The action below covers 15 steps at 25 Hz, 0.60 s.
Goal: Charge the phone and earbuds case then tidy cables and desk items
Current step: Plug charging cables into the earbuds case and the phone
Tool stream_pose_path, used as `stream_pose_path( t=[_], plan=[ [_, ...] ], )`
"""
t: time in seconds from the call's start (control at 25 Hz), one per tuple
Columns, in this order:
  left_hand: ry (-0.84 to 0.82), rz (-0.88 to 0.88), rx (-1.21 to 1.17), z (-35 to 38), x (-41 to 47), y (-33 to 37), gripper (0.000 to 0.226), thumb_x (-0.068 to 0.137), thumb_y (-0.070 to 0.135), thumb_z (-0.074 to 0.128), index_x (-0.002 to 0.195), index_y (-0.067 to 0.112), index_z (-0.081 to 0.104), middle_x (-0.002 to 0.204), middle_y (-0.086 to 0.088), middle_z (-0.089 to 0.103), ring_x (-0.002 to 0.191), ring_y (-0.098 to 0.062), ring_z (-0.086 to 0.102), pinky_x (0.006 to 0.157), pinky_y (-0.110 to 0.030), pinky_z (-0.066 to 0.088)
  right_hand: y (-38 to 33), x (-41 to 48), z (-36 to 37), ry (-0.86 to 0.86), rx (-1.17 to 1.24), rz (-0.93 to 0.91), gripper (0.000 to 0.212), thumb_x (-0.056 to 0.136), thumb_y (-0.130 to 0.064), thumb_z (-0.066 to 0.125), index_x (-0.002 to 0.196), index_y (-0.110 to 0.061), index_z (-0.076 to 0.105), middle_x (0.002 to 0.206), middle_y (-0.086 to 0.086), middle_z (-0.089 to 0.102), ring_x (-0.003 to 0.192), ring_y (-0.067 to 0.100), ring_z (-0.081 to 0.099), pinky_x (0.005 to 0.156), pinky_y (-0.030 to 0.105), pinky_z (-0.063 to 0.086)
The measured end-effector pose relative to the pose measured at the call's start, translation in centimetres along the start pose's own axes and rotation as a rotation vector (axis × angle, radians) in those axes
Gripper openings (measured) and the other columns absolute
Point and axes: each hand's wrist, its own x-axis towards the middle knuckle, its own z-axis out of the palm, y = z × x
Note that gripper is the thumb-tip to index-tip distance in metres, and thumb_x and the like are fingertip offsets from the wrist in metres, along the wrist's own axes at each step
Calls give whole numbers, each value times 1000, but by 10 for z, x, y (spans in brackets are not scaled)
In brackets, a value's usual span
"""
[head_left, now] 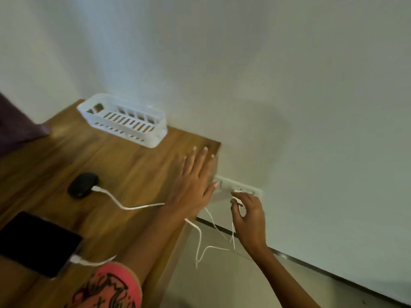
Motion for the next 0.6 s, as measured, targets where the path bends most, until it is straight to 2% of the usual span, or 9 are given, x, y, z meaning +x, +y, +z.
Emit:
stream_pose_path(
  t=[0.12, 0.2, 0.28, 0.32, 0.36, 0.4, 0.44, 0.48, 0.6],
  plan=[
    [-216, 138, 105, 28, 41, -1, 81, 82, 61, 3, 146, 12, -3, 155, -11, -12, 140, -31, -18, 114, -46, -7, 67, 0, 2, -4, -198, 57, 27, 84, -7, 62, 110, -11, 65, 110, 5, 65, 108, 22, 56, 89, 23, 39],
    [-263, 169, 128, 45, 60, -5, 87, 76, 64, -4, 146, 12, -6, 155, -10, -15, 138, -29, -22, 113, -44, -10, 111, 2, 12, -88, -393, -13, 38, 73, -2, 72, 110, -5, 64, 112, 11, 66, 107, 29, 61, 88, 31, 47],
    [-260, 173, 150, 56, 70, -8, 89, 77, 66, -2, 146, 11, 0, 156, -10, -7, 142, -30, -14, 115, -48, -5, 151, 7, 25, -198, -620, -74, 57, 58, -1, 82, 111, 0, 63, 116, 16, 65, 111, 33, 60, 90, 39, 49],
    [-257, 166, 144, 57, 72, -8, 89, 77, 67, -2, 147, 11, 3, 157, -9, -4, 143, -30, -9, 115, -49, -2, 166, 11, 30, -268, -739, -113, 66, 56, -1, 82, 117, 1, 59, 124, 18, 60, 119, 34, 53, 99, 41, 43],
    [-260, 159, 129, 59, 73, -7, 90, 77, 67, -2, 147, 11, 4, 157, -8, -2, 144, -29, -7, 116, -50, 0, 180, 14, 35, -363, -850, -145, 73, 60, -1, 78, 127, 3, 49, 136, 19, 48, 131, 34, 39, 112, 44, 28],
    [-256, 157, 116, 60, 73, -8, 91, 76, 68, -2, 147, 11, 5, 157, -7, -2, 144, -27, -6, 116, -49, 1, 191, 18, 38, -437, -967, -184, 77, 70, -1, 69, 137, 4, 31, 148, 20, 27, 139, 35, 15, 117, 45, 4],
    [-254, 162, 105, 62, 74, -8, 92, 75, 68, -2, 147, 11, 5, 157, -7, -1, 144, -26, -5, 117, -48, 1, 202, 22, 41, -499, -1071, -236, 77, 81, -2, 56, 141, 3, 8, 152, 20, 1, 139, 33, -10, 111, 46, -16],
    [-243, 171, 97, 62, 76, -9, 92, 75, 68, -3, 147, 11, 6, 157, -7, 0, 144, -25, -4, 116, -47, 1, 208, 28, 44, -559, -1157, -257, 76, 87, -5, 46, 140, 2, -9, 149, 18, -20, 133, 31, -28, 104, 46, -27],
    [-182, 167, 65, 62, 74, -11, 91, 77, 67, -2, 146, 9, 11, 156, -7, 10, 145, -25, 2, 115, -45, 2, 218, 38, 57, -560, -1355, -250, 78, 89, -14, 39, 140, -3, -19, 142, 18, -41, 129, 33, -39, 106, 51, -25]
  ],
)
